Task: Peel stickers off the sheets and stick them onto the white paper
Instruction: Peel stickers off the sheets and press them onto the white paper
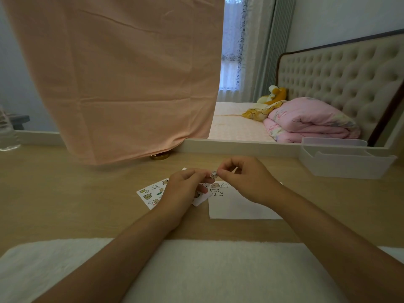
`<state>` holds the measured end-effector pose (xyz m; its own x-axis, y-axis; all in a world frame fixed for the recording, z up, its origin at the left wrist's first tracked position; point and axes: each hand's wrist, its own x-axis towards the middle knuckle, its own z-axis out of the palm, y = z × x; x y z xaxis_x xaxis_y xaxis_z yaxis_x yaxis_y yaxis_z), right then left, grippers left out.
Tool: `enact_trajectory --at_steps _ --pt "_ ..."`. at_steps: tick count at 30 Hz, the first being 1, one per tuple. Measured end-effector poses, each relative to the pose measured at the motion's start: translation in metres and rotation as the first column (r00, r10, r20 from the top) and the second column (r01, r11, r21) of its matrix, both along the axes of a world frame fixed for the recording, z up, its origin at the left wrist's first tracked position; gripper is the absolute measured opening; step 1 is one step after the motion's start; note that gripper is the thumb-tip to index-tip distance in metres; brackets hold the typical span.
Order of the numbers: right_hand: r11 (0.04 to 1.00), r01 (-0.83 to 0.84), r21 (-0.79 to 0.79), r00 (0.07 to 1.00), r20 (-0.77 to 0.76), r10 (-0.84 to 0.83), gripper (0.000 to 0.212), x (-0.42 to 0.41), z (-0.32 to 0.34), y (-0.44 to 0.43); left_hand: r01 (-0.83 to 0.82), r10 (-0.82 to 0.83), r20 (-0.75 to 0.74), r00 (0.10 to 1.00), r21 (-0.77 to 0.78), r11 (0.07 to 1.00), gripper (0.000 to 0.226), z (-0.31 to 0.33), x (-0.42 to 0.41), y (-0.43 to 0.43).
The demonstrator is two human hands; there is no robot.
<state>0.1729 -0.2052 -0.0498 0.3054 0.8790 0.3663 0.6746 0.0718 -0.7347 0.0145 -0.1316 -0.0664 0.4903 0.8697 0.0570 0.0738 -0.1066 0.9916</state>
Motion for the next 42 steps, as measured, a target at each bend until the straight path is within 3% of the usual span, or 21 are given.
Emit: enact_trajectory --at_steps 5,8,9,10,11,12,13,14,18,21,29,42 --pt "1.0 -0.015 -0.012 0.987 0.159 0.016 0.011 0.002 -0.004 -0.001 0.008 -0.001 0.034 0.999 -0.223 0.975 0.022 0.005 0.003 -0.002" --pt "0.999 -0.031 -0.011 0.991 0.132 0.032 0.013 0.003 -0.003 -0.001 0.023 0.005 0.099 0.995 -0.278 0.96 0.019 0.003 0.008 0.0" --pt "1.0 -0.026 -0.014 0.997 0.073 0.027 0.014 0.005 -0.001 0.0 -0.01 0.026 0.081 0.996 -0.199 0.98 0.017 0.0 0.008 0.002" --pt "0.999 -0.015 -0.038 1.0 0.004 0.015 0.014 0.008 0.0 0.0 -0.05 0.05 0.007 0.999 -0.008 0.999 0.016 -0.005 0.008 0.006" --pt "0.996 -0.005 -0.086 0.998 -0.06 -0.001 0.015 0.013 0.002 -0.001 -0.059 0.092 -0.11 0.99 0.27 0.961 0.016 -0.009 0.008 0.01" --pt "0.988 0.002 -0.152 0.994 -0.106 -0.018 0.017 0.018 0.002 -0.002 0.009 0.128 -0.227 0.965 0.519 0.855 0.018 -0.013 0.006 0.013" --pt "0.975 0.005 -0.222 0.991 -0.132 -0.035 0.018 0.023 0.001 -0.003 0.112 0.14 -0.309 0.941 0.674 0.73 0.02 -0.015 0.006 0.016" --pt "0.959 0.008 -0.284 0.988 -0.145 -0.051 0.018 0.027 0.0 -0.004 0.212 0.125 -0.374 0.919 0.735 0.644 0.02 -0.017 0.006 0.018" --pt "0.889 0.017 -0.458 0.991 -0.112 -0.076 0.016 0.035 -0.009 -0.004 0.453 0.113 -0.58 0.807 0.729 0.512 0.04 -0.025 0.011 0.023" --pt "0.872 0.063 -0.485 0.998 0.027 -0.057 0.022 0.035 -0.013 0.002 0.491 0.084 -0.64 0.764 0.661 0.568 0.051 -0.032 0.011 0.024" --pt "0.832 0.052 -0.552 0.99 0.136 0.028 0.02 0.033 -0.009 0.016 0.48 0.037 -0.632 0.774 0.625 0.616 0.053 -0.037 0.012 0.029" --pt "0.806 0.15 -0.573 0.939 0.337 0.065 0.023 0.035 -0.013 0.029 0.496 0.04 -0.63 0.775 0.647 0.579 0.053 -0.04 0.014 0.03"
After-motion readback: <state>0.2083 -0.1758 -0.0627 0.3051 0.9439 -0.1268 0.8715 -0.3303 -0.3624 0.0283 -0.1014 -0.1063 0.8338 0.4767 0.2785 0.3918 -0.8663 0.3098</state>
